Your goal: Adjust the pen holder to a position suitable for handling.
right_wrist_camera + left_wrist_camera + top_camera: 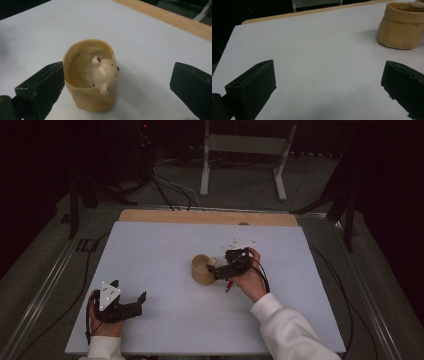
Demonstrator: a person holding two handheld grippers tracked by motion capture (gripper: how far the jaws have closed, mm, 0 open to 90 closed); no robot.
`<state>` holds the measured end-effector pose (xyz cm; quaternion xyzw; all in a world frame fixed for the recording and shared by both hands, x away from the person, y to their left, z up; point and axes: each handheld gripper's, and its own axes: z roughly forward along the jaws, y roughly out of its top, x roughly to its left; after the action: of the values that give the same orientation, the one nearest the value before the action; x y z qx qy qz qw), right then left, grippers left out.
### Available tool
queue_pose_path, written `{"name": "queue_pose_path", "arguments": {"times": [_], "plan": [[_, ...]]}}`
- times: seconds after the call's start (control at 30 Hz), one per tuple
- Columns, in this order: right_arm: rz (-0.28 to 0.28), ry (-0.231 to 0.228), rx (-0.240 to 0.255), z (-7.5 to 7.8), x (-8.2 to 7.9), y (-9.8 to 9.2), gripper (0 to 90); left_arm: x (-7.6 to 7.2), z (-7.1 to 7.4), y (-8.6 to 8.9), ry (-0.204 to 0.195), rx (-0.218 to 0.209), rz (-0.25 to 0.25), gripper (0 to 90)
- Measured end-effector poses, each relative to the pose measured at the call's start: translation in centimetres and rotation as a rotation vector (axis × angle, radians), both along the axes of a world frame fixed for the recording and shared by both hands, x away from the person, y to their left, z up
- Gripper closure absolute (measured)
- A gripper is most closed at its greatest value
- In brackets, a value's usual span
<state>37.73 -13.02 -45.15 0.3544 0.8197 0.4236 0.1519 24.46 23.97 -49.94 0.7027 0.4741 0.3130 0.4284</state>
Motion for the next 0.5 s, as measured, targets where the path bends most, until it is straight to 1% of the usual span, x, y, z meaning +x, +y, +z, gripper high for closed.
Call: {"name": "queue_pose_path", "arguments": {"times": [0.2, 0.4, 0.47, 0.5], "plan": [[-0.004, -0.024, -0.001, 0.6, -0.1, -0.9, 0.1, 0.0, 0.0, 0.0, 0.000, 0.001, -0.001, 0.2], [0.042, -0.043, 0.004, 0.8, 0.2, -2.1, 0.2, 0.0, 0.0, 0.0, 0.000, 0.002, 0.000, 0.2], [0.050, -0.049, 0.003, 0.9, 0.3, -2.5, 0.2, 0.0, 0.0, 0.0, 0.000, 0.001, 0.000, 0.2], [0.045, -0.049, 0.001, 0.9, 0.3, -2.7, 0.2, 0.0, 0.0, 0.0, 0.000, 0.001, 0.000, 0.2]]}}
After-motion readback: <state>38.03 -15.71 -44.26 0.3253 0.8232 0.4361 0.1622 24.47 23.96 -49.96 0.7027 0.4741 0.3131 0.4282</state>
